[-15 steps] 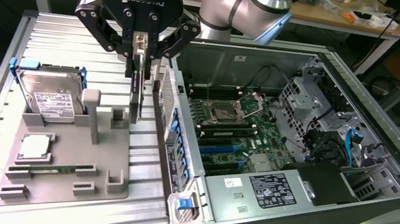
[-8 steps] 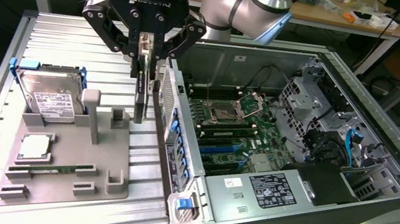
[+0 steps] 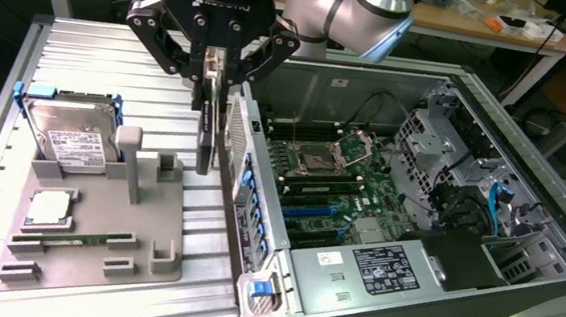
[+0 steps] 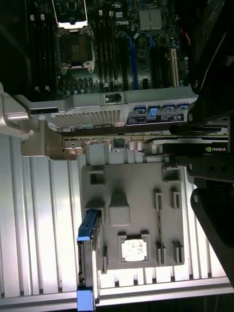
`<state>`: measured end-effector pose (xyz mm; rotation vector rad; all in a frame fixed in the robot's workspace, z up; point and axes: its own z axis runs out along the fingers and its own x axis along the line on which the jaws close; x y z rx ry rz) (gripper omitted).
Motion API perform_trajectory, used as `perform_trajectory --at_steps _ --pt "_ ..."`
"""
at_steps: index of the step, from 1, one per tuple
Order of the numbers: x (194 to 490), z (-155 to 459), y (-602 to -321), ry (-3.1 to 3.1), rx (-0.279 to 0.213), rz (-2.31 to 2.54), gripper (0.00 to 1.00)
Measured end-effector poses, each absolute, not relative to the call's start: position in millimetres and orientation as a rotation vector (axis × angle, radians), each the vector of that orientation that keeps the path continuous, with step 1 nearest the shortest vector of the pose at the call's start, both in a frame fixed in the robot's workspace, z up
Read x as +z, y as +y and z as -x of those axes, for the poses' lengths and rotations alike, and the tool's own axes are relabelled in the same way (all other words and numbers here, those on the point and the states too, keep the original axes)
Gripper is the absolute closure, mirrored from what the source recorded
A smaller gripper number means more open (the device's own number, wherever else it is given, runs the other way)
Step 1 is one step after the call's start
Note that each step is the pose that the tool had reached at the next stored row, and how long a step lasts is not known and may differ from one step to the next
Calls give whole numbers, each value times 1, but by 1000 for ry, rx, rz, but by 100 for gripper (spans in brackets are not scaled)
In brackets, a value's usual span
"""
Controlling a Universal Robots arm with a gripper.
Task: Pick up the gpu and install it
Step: 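Pick up the gpu and move the gpu toward the slot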
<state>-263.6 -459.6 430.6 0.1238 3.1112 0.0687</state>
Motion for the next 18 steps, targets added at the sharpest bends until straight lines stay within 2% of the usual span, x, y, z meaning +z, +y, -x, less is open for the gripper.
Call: perform_trajectory --at_steps 18 --pt "431 248 -460 3111 69 -124 73"
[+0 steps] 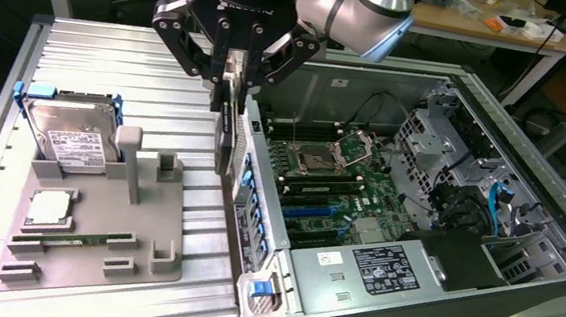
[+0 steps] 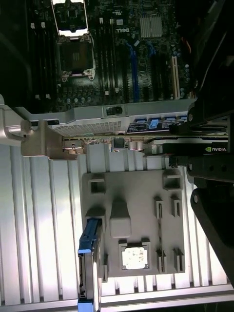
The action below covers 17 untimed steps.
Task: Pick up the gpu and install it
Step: 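Pick up the gpu and move the gpu toward the slot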
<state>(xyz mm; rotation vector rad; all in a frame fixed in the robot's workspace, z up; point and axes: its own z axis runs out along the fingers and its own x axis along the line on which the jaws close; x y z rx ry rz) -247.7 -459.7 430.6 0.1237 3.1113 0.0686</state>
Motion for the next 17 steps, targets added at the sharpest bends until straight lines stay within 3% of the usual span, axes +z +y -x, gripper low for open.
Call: perform_trajectory --at_steps 17 --pt "431 239 -460 3111 69 -124 73"
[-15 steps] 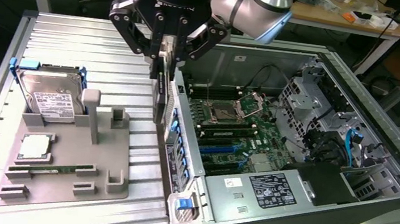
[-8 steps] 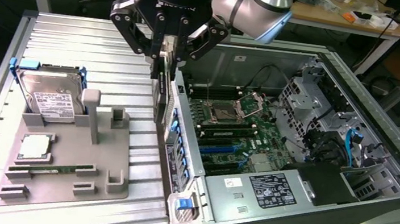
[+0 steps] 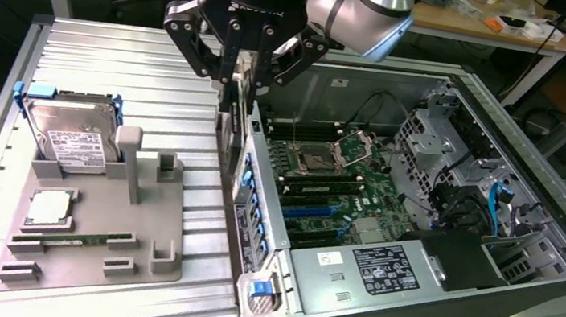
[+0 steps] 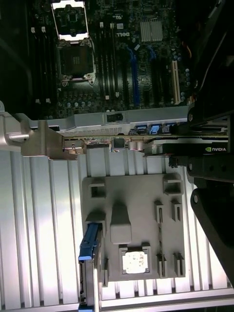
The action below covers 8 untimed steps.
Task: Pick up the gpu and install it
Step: 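Pick up the gpu and move the gpu toward the slot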
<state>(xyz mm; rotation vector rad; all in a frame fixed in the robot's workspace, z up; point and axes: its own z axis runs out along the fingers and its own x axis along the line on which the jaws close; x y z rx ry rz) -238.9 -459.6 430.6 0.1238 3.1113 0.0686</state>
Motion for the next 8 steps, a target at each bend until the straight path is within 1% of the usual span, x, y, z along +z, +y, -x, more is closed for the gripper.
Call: perform_trajectory --at_steps 8 --pt "431 229 -460 3111 69 -124 73"
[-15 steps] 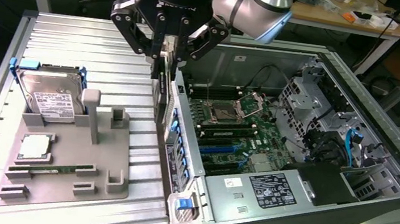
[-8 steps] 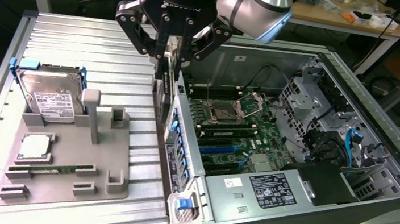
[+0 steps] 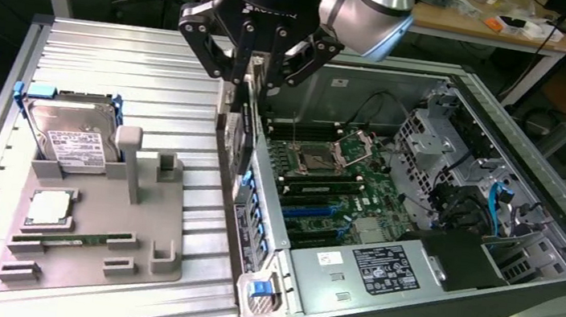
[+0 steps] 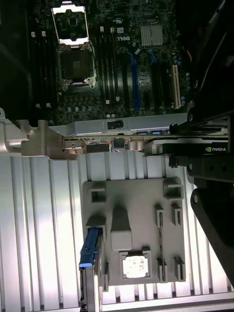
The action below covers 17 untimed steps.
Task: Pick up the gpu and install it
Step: 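Pick up the gpu and move the gpu toward the slot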
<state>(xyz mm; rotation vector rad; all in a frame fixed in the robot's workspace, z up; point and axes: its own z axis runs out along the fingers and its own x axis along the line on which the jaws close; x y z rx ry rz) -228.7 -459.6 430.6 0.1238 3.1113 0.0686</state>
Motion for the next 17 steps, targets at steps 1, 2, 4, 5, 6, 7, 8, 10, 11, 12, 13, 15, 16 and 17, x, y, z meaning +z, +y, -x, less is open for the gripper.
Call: perform_trajectory --at_steps 1,2,4,5,6,7,8,10,11,12,13,15,16,17 --pt "431 227 -460 3111 69 -124 73" --pt "431 226 -460 3111 69 -124 73" --pt "431 223 -460 3111 69 -124 73" --pt "431 222 -460 3111 69 -124 73" --pt "431 221 -460 3111 69 -124 73" --pt "431 221 -460 3111 69 -124 73" --pt "431 221 -460 3111 69 -124 73" --pt "431 221 -460 3111 69 -124 73" --pt "431 220 -460 3111 69 -124 73" --pt "431 220 -460 3111 69 -124 73" --pt "431 220 -460 3111 69 -124 73" --pt "431 220 -460 3111 69 -124 73" --pt "431 220 -460 3111 69 -124 73" --pt "431 220 -460 3111 69 -124 73"
